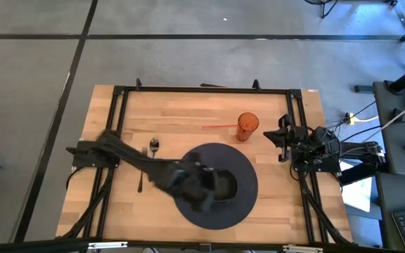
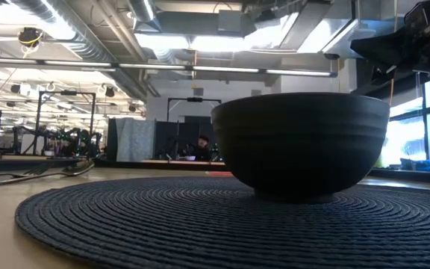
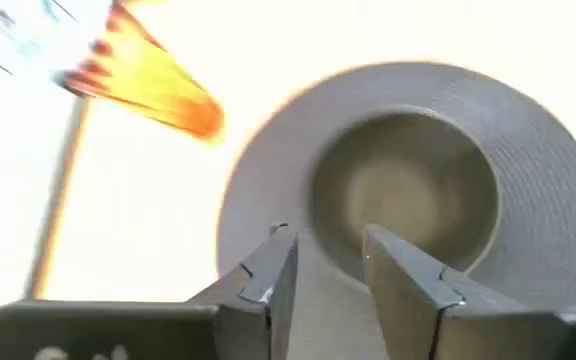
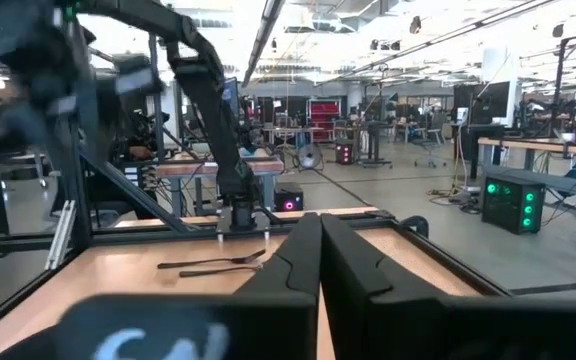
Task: Pick & Place Utensil
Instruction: Put the orange straw into the orange cup
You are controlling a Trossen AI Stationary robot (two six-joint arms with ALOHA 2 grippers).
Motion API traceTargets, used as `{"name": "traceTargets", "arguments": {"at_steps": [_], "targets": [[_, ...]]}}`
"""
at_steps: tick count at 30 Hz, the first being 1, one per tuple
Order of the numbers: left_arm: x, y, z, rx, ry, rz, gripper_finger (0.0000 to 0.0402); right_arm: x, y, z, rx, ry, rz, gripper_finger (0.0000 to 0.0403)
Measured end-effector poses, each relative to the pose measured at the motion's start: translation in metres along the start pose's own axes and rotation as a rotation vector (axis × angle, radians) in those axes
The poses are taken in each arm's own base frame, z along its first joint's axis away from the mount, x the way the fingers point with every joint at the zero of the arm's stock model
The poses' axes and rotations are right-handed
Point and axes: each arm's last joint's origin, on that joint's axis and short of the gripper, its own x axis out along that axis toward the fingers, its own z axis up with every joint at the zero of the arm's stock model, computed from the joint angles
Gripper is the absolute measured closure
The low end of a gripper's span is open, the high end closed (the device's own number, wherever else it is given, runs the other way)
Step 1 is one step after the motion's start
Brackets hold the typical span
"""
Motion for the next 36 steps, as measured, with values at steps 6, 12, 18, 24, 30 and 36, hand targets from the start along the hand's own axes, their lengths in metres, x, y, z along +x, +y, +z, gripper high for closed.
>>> {"name": "traceTargets", "arguments": {"at_steps": [6,12,18,24,30,36], "targets": [[-0.064,0.063,-0.024,-0.117,-0.173,0.067,0.0352,0.000,0.001,-0.001,-0.001,0.006,0.026,0.0398],[-0.036,0.094,-0.086,-0.174,-0.338,-0.087,0.0397,0.000,0.001,-0.003,0.002,0.027,0.026,0.0398],[0.035,0.121,-0.143,-0.145,-0.577,-0.289,0.0400,0.000,0.001,-0.007,0.088,0.077,0.049,0.0398],[0.068,0.139,-0.187,-0.145,-0.651,-0.323,0.0400,0.000,0.001,-0.007,0.042,0.075,0.048,0.0398],[0.068,0.144,-0.228,-0.155,-0.771,-0.286,0.0401,0.000,0.001,-0.009,0.032,0.096,0.048,0.0398],[0.059,0.148,-0.267,-0.157,-0.965,-0.190,0.0401,0.000,0.001,-0.006,-0.025,0.065,0.040,0.0398]]}}
